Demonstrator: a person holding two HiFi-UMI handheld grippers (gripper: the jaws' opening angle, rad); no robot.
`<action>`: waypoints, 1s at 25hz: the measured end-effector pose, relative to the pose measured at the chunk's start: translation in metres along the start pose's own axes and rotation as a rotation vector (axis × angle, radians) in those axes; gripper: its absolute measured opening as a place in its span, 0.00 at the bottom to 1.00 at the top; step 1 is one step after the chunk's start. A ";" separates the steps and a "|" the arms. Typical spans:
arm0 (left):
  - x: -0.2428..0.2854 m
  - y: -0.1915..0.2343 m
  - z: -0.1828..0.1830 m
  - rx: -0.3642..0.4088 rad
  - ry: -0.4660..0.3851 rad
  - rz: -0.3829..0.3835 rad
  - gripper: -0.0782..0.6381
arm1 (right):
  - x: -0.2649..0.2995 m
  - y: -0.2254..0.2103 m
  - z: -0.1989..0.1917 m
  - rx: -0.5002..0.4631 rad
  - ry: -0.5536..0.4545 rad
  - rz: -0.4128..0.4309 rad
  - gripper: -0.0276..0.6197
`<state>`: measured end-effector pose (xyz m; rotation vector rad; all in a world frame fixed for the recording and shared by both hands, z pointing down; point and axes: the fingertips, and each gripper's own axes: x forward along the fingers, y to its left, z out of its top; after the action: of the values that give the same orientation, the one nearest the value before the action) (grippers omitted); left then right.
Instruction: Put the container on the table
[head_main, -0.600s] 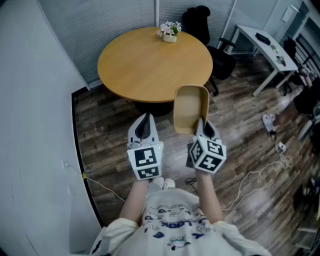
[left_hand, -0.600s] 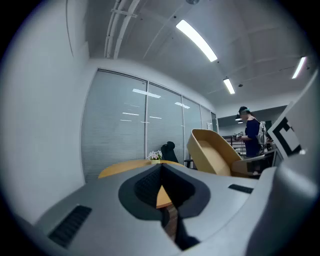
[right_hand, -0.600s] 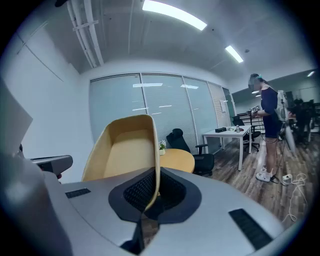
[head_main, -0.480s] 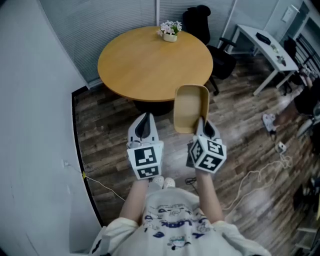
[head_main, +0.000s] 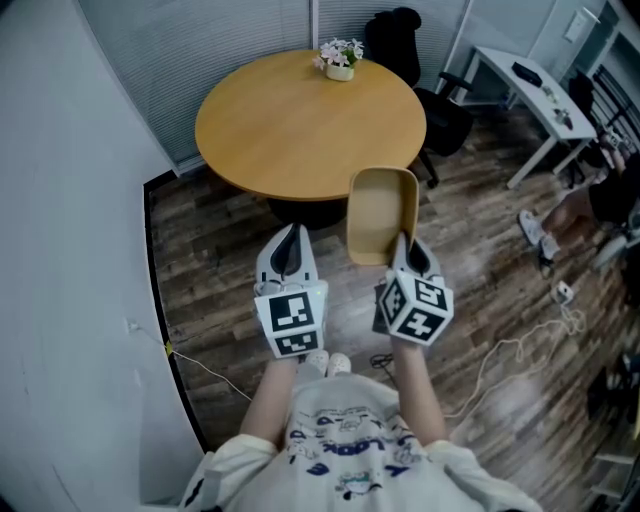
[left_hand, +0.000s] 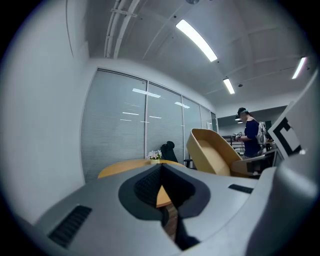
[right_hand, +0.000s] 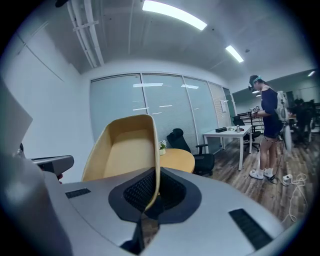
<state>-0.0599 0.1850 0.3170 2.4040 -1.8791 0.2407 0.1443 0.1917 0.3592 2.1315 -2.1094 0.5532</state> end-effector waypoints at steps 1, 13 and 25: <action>0.000 0.000 0.000 0.000 0.001 0.000 0.11 | 0.000 0.000 -0.001 -0.001 0.001 0.001 0.06; 0.010 -0.010 -0.011 -0.009 0.015 0.033 0.11 | 0.014 -0.012 -0.006 -0.002 0.015 0.033 0.06; 0.043 0.003 -0.028 -0.029 0.055 0.064 0.11 | 0.055 -0.014 -0.011 0.011 0.050 0.046 0.06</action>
<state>-0.0546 0.1474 0.3515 2.2967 -1.9243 0.2794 0.1550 0.1436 0.3898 2.0567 -2.1382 0.6174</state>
